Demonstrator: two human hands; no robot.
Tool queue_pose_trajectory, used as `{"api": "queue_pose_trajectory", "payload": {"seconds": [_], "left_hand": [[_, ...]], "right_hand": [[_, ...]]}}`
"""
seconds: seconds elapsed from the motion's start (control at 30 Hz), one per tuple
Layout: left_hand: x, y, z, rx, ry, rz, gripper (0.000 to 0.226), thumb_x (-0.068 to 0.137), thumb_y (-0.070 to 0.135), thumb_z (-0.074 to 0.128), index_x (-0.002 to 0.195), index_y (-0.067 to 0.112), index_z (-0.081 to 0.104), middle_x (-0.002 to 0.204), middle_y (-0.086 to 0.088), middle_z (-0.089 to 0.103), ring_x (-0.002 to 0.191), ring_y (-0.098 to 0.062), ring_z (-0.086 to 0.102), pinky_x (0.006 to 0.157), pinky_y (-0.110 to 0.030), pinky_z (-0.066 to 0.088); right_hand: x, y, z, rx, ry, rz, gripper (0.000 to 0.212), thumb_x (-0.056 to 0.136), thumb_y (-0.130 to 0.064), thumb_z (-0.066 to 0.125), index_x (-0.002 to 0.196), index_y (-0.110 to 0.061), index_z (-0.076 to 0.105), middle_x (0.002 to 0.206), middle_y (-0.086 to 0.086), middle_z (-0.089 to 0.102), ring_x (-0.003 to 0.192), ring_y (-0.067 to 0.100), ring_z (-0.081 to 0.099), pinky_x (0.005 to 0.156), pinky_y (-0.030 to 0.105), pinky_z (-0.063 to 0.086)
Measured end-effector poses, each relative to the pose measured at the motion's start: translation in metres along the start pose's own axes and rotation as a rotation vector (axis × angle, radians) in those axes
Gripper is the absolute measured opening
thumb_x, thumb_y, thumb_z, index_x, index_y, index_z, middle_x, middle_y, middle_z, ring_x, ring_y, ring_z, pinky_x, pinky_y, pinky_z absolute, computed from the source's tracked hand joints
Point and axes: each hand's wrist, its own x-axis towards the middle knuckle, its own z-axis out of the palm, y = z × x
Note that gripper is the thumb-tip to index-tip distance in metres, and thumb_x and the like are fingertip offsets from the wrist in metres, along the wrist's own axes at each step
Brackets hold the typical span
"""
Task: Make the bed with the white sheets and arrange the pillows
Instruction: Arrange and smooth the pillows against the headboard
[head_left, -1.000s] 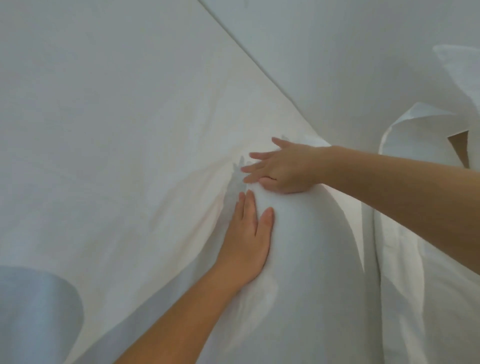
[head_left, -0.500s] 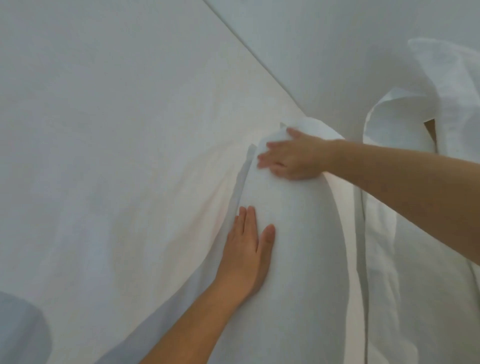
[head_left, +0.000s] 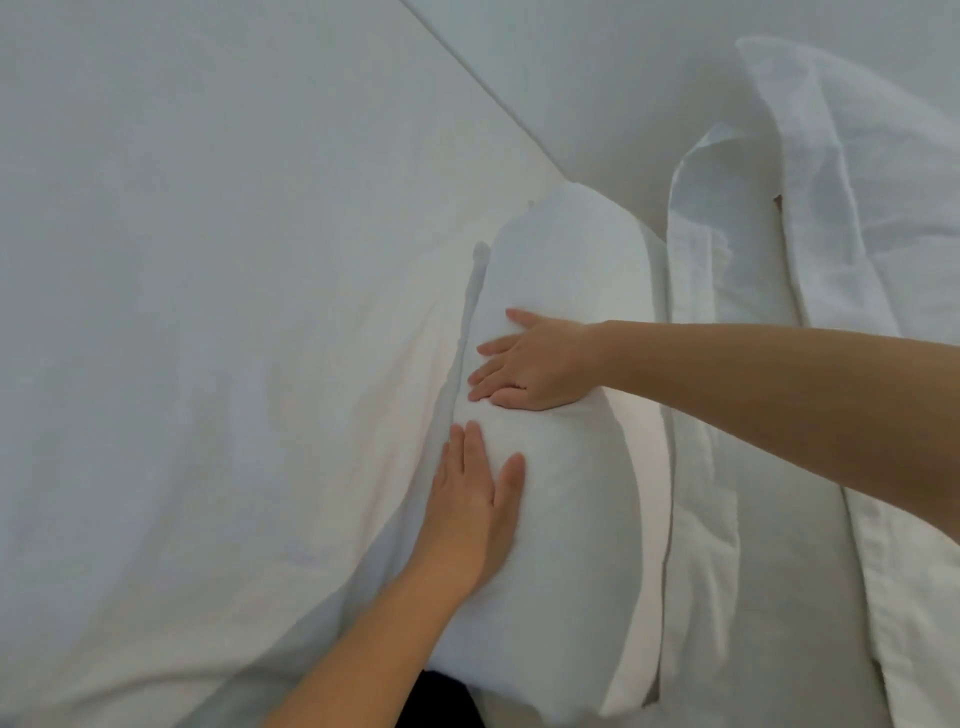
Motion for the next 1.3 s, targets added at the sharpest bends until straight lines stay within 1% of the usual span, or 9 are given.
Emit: {"api": "queue_pose_trajectory", "payload": {"seconds": [0.43,0.6,0.67,0.73,0.8,0.9,1.03,1.13,1.3], "left_hand": [[-0.092,-0.005,0.001,0.151,-0.181,-0.06,0.082,0.098,0.059,0.023,0.153,0.013,-0.016,0.161,-0.008,-0.018,0.149,-0.021,-0.011,0.12,-0.035,0.0],[-0.103,-0.012,-0.004,0.165,-0.258,-0.038,0.075,0.102,0.051,0.025,0.154,0.01,-0.011,0.162,-0.006,-0.015,0.149,-0.015,-0.013,0.119,-0.031,-0.003],[-0.106,-0.011,-0.009,0.093,-0.255,-0.042,0.068,0.103,0.045,0.026,0.155,0.011,-0.003,0.163,-0.002,0.0,0.15,-0.016,-0.002,0.119,-0.03,0.003],[-0.101,-0.006,-0.012,-0.011,-0.208,-0.084,0.06,0.103,0.045,0.028,0.154,0.017,0.014,0.158,0.0,0.023,0.147,-0.021,0.021,0.119,-0.033,0.016],[-0.095,-0.003,-0.009,-0.064,-0.142,-0.13,0.062,0.101,0.052,0.028,0.153,0.018,0.02,0.155,-0.004,0.032,0.141,-0.022,0.033,0.118,-0.04,0.024],[-0.087,0.006,0.008,-0.108,-0.061,-0.2,0.085,0.089,0.073,0.023,0.155,0.021,0.012,0.16,-0.005,0.021,0.145,-0.024,0.026,0.119,-0.043,0.019],[-0.083,0.008,0.027,-0.107,0.023,-0.24,0.075,0.097,0.062,0.019,0.155,0.02,-0.003,0.163,-0.006,0.006,0.149,-0.027,0.012,0.121,-0.045,0.011],[-0.071,-0.001,0.025,-0.144,0.076,-0.128,0.073,0.098,0.061,0.02,0.156,0.02,0.005,0.162,-0.005,0.015,0.147,-0.024,0.019,0.121,-0.044,0.015],[-0.07,0.007,0.042,-0.142,0.106,0.082,0.06,0.104,0.046,0.014,0.155,0.02,-0.005,0.163,0.003,-0.005,0.15,-0.013,-0.005,0.122,-0.043,0.0]], "right_hand": [[-0.057,-0.088,0.037,0.092,0.134,0.008,0.051,0.102,-0.053,0.012,0.152,-0.044,0.02,0.161,-0.021,0.011,0.151,0.014,-0.005,0.117,0.053,-0.014],[-0.084,-0.116,0.045,0.218,0.253,0.057,0.048,0.104,-0.048,0.016,0.147,-0.04,0.035,0.157,-0.02,0.026,0.15,0.011,0.006,0.119,0.049,-0.01],[-0.094,-0.123,0.051,0.358,0.425,0.234,0.047,0.105,-0.045,0.02,0.146,-0.035,0.04,0.156,-0.017,0.031,0.149,0.011,0.012,0.119,0.049,-0.004],[-0.102,-0.136,0.064,0.512,0.598,0.537,0.05,0.104,-0.046,0.023,0.151,-0.031,0.03,0.161,-0.009,0.021,0.151,0.016,0.007,0.119,0.052,0.0],[-0.106,-0.159,0.082,0.747,0.71,0.801,0.056,0.103,-0.047,0.024,0.155,-0.027,0.017,0.164,-0.002,0.007,0.151,0.021,-0.001,0.119,0.052,0.002],[-0.103,-0.193,0.102,0.981,0.836,0.939,0.062,0.103,-0.047,0.026,0.157,-0.022,0.009,0.165,0.002,-0.004,0.151,0.025,-0.008,0.121,0.045,-0.001],[-0.093,-0.198,0.109,1.034,0.931,0.9,0.06,0.104,-0.045,0.024,0.157,-0.022,0.008,0.164,0.003,-0.006,0.15,0.024,-0.011,0.119,0.043,-0.006],[-0.095,-0.196,0.114,1.069,1.014,0.866,0.058,0.105,-0.038,0.023,0.157,-0.017,0.008,0.165,0.001,-0.002,0.151,0.022,-0.009,0.12,0.04,-0.003],[-0.085,-0.206,0.115,1.014,1.109,0.894,0.054,0.105,-0.032,0.024,0.156,-0.018,0.015,0.164,-0.004,0.005,0.151,0.018,-0.005,0.12,0.04,-0.004]]}}
